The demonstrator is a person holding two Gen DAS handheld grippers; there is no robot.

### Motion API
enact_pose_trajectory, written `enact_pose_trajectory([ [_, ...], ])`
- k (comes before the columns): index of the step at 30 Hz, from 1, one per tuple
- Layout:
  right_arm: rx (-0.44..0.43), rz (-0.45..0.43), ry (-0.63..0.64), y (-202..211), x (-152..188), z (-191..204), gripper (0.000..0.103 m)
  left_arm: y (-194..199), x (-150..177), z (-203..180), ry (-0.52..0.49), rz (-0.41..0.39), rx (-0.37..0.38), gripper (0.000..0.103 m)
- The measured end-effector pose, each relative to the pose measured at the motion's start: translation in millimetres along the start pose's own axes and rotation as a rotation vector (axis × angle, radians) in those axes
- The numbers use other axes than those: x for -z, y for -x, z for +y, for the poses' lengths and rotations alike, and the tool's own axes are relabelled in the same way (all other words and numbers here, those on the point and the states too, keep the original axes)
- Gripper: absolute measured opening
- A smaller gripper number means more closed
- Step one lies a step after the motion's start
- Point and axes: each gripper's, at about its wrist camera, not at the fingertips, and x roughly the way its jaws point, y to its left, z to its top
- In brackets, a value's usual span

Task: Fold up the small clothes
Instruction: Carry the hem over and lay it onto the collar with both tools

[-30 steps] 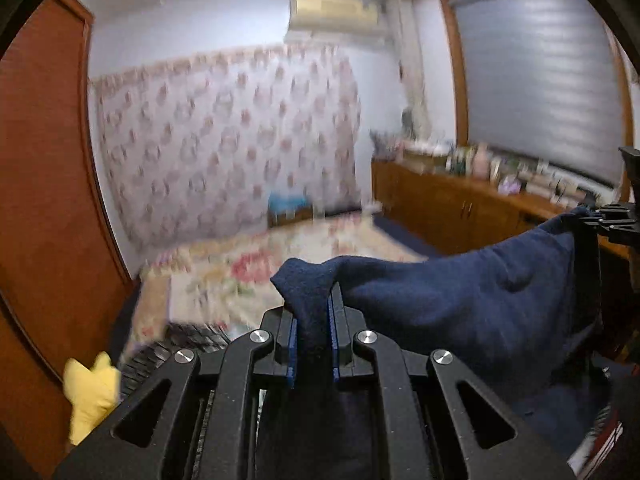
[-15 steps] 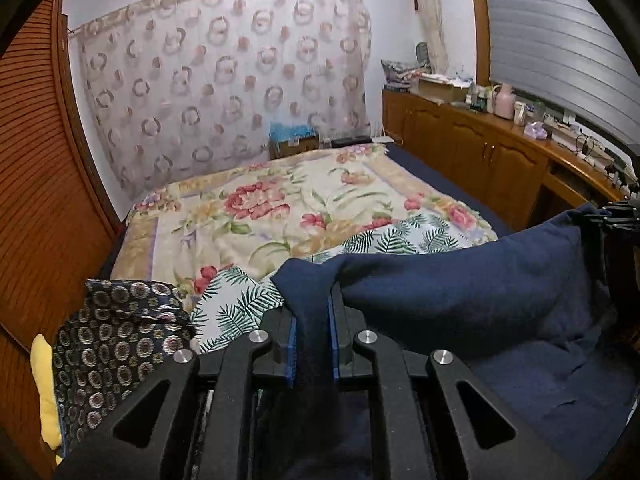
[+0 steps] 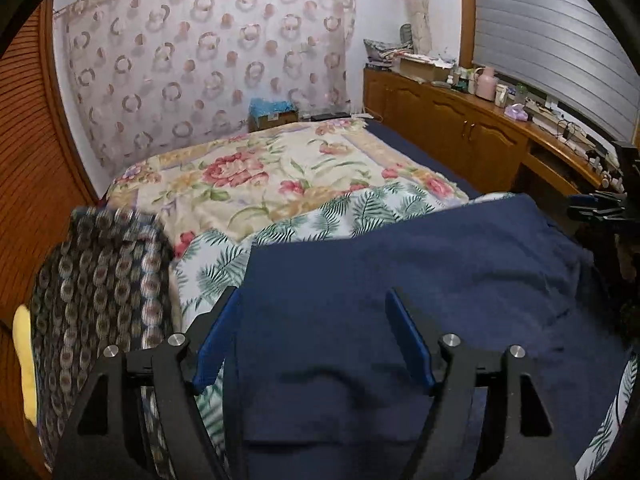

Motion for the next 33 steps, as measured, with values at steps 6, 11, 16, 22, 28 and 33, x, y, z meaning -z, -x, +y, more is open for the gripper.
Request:
enact_pose_trajectory([
  [6, -0.037, 0.055, -0.041, 7.0, 35.9, 3.5, 0.068, 3.9, 19.6, -6.8, 0.014, 0.024, 0.003, 0.074],
  [11, -0.040, 0.098, -0.050, 2.8, 46.5, 2.8, 0.068, 2.7, 31.4, -11.5, 0.008, 0.053, -0.005, 0.074],
  [16, -0.041, 0.097, -0.032, -6.1, 44.5, 4.8, 0.068, 0.5, 43.1, -3.7, 0.035, 0.095, -0.037, 0.074],
  [22, -0.003, 0.076, 0.008, -11.8, 48.0, 8.6, 0.068, 3.0, 52.0, 5.8, 0.053, 0.122, -0.060, 0.074],
  [28, -0.003, 0.074, 0.014, -14.0, 50.6, 7.5, 0.068, -7.4, 55.7, 4.6, 0.041, 0.160, -0.061, 0.047],
  [33, 0.002, 0.074, 0.019, -17.1, 51.6, 13.1, 0.068, -17.1, 56.9, 3.4, 0.011, 0.194, -0.110, 0.045],
])
